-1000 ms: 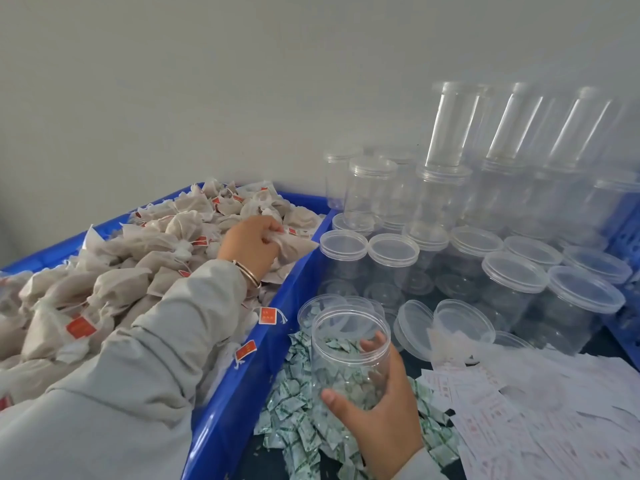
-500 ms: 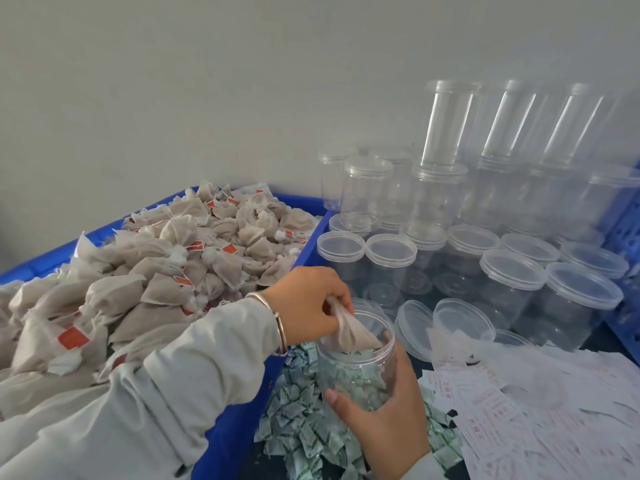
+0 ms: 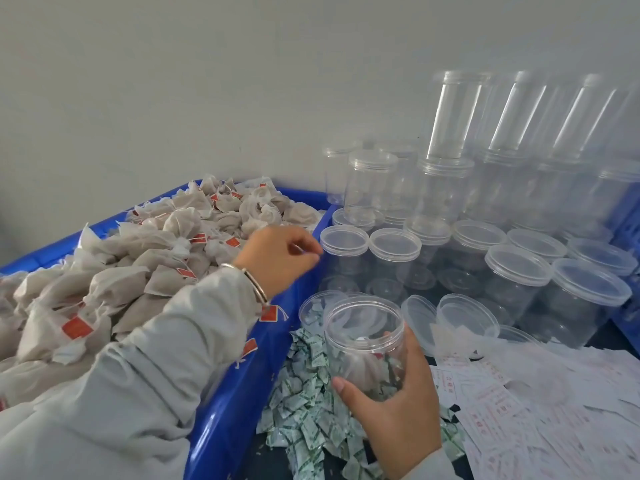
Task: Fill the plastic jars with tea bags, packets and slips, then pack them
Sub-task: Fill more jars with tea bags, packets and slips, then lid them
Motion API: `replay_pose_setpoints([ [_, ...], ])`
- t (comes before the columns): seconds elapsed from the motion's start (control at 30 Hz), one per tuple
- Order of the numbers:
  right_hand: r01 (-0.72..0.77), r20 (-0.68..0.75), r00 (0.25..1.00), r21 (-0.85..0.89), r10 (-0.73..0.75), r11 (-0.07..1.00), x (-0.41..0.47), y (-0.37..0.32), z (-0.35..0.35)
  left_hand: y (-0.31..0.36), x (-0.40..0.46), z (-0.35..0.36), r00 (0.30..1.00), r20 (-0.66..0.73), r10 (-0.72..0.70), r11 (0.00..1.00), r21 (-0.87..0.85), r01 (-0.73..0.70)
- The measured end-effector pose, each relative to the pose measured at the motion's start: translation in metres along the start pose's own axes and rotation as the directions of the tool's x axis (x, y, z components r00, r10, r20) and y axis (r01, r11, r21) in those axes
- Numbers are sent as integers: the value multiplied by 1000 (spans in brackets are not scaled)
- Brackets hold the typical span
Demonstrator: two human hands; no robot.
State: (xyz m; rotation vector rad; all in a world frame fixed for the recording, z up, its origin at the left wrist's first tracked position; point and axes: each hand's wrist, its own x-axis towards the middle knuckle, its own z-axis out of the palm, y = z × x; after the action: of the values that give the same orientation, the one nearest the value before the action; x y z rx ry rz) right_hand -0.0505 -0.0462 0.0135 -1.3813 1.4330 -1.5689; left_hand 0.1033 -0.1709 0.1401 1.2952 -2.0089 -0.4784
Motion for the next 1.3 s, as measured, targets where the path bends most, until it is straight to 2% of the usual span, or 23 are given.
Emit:
replay_pose_setpoints([
  [0.07, 8, -5, 1000, 0, -8, 1000, 0, 0, 1, -20, 10, -15, 983, -171, -70, 978, 183, 101],
  [0.13, 14, -2, 1000, 18, -14, 1000, -1, 0, 2, -43, 16, -28, 959, -251, -132, 909, 356, 218],
  [0.2, 19, 16, 1000, 7, -19, 1000, -3, -2, 4, -61, 19, -32, 944, -198, -265, 797, 506, 330],
  [0.3, 46, 7, 999, -36, -46, 998, -5, -4, 4, -71, 20, -25, 921, -108, -374, 644, 685, 341],
  [0.43, 56, 40, 998, -31, -55, 998, -4, -1, 2, -71, 21, -20, 884, -136, -447, 486, 793, 368],
  [0.53, 29, 55, 998, -34, -28, 999, -3, -1, 1, -68, 21, -19, 854, -155, -497, 441, 802, 403],
  [0.7, 24, 51, 998, -23, -23, 999, -1, -3, 0, -67, 22, -23, 877, -137, -461, 504, 772, 386],
  [0.8, 20, 58, 998, -14, -19, 1000, -1, -1, 1, -62, 22, -28, 942, -129, -309, 658, 686, 310],
  [0.87, 19, 57, 998, -11, -19, 1000, -1, 1, 2, -51, 19, -30, 969, -135, -205, 832, 498, 245],
  [0.93, 17, 54, 998, 6, -18, 1000, -1, 2, 2, -30, 12, -29, 981, -130, -142, 960, 225, 169],
  [1.0, 11, 43, 999, 24, -12, 1000, -1, 2, 3, -6, 4, -26, 993, -106, -54, 998, -34, 51],
  [1.07, 10, 44, 999, 32, -12, 999, 0, 5, 3, 14, -5, -19, 997, -58, 46, 987, -151, -54],
  [1.17, 4, 38, 999, 8, -4, 1000, 0, 8, 3, 26, -15, -3, 982, 123, 141, 989, -65, -134],
  [1.23, 9, 9, 1000, -6, -9, 1000, 0, 6, 5, 26, -21, 8, 949, 277, 151, 984, 44, -170],
  [1.3, 3, -24, 1000, -32, -3, 999, 1, 3, 6, 26, -25, 16, 918, 363, 158, 977, 75, -198],
])
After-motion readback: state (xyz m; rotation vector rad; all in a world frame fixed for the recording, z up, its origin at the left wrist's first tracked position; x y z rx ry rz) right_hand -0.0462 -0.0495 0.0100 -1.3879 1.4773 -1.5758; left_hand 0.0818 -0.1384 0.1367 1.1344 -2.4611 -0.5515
